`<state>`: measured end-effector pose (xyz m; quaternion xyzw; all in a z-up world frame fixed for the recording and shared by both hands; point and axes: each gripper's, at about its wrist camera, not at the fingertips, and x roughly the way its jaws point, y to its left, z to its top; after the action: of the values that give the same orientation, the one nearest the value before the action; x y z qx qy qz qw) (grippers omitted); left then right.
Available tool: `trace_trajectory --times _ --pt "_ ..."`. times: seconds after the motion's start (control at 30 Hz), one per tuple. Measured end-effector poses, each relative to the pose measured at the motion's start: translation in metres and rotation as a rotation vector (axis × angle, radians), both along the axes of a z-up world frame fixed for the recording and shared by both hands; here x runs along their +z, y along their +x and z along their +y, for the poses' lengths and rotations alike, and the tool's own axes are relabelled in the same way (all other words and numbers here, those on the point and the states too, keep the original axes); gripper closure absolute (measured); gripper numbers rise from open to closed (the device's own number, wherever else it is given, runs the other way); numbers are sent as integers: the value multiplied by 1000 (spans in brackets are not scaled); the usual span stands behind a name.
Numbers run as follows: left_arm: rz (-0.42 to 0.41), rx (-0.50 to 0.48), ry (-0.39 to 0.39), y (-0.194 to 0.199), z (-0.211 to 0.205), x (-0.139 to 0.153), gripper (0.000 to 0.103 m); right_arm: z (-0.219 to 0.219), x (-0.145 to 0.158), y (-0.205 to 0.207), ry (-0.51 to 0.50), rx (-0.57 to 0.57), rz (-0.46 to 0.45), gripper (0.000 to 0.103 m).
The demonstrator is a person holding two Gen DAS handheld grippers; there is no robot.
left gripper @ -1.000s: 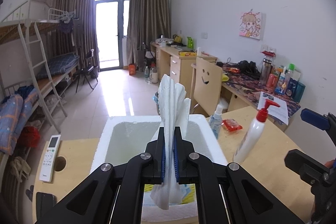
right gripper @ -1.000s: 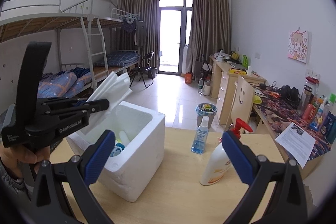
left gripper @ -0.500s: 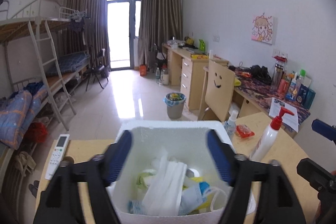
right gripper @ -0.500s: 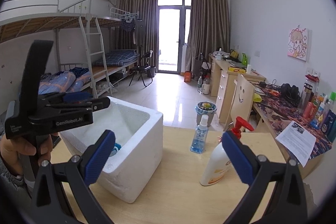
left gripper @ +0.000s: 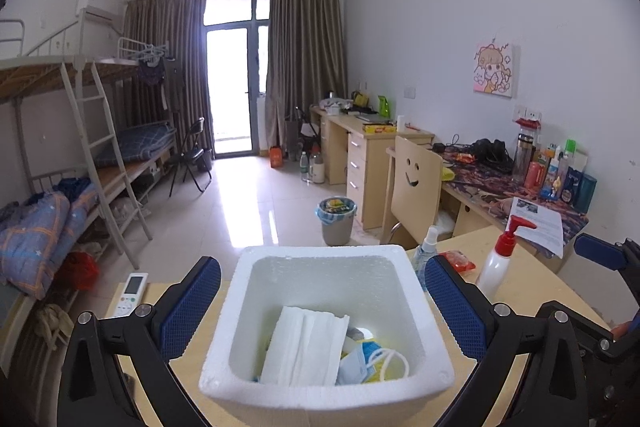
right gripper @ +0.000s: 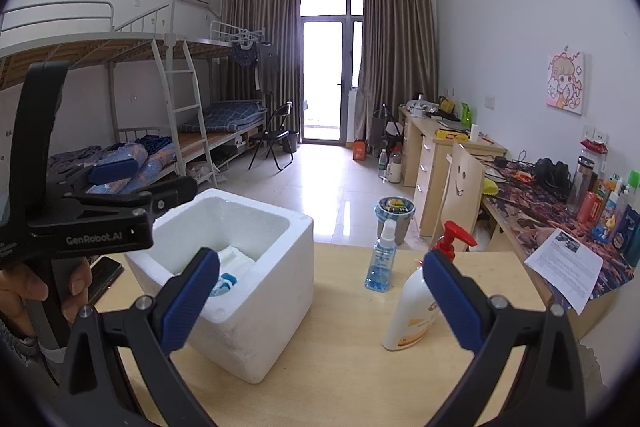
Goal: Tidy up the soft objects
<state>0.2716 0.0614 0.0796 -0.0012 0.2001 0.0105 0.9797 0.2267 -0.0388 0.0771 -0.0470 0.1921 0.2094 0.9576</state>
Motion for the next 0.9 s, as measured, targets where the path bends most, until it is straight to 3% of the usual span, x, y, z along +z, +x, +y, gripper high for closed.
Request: trace_trajectory --times 0.53,0.9 --pt "-108 21 17 -80 -12 28 1 -4 18 -57 23 22 -60 0" --pt "-174 6 70 -139 -29 37 1 -15 25 -104 45 22 -106 0"
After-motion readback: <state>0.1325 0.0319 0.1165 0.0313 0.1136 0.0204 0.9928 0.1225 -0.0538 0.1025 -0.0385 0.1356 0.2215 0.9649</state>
